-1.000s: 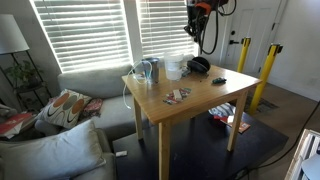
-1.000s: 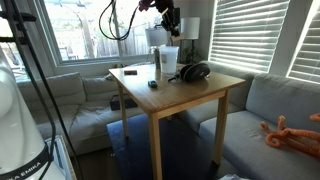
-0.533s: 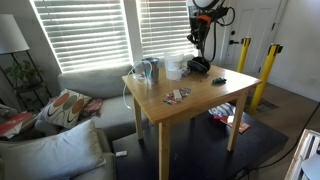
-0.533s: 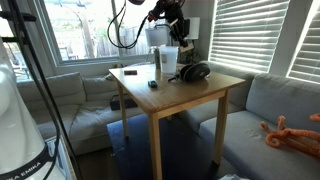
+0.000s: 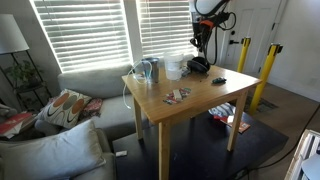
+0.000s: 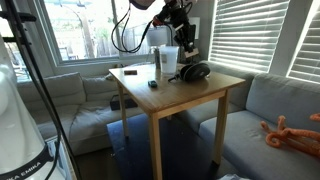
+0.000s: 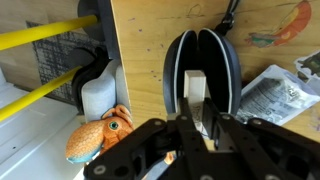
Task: Put the three wooden chips on the left and put them in the black pouch
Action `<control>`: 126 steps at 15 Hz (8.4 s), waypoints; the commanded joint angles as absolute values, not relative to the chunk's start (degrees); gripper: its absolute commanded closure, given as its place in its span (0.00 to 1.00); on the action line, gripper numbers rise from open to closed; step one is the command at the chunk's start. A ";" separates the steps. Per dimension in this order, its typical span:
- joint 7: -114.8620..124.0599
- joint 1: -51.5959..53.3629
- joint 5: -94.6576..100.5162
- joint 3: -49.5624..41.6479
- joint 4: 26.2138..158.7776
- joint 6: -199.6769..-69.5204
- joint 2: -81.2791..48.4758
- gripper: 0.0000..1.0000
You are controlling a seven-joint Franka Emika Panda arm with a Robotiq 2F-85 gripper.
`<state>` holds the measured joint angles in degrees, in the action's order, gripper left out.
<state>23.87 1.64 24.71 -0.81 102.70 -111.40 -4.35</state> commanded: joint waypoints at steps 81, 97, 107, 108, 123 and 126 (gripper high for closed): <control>47.02 9.90 0.72 6.84 105.57 -101.74 -1.36 0.93; 45.05 4.91 4.55 5.27 104.57 -99.79 2.55 0.93; 36.73 -0.40 6.08 -0.47 97.73 -102.44 -5.54 0.93; 36.31 -0.40 6.40 -0.78 96.99 -102.98 -6.72 0.93; 30.00 0.06 11.33 -4.39 85.93 -102.27 -18.17 0.93; 29.39 0.55 12.29 -4.74 84.67 -102.12 -19.17 0.40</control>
<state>30.66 -0.39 10.63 -3.99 87.80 -103.41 -17.39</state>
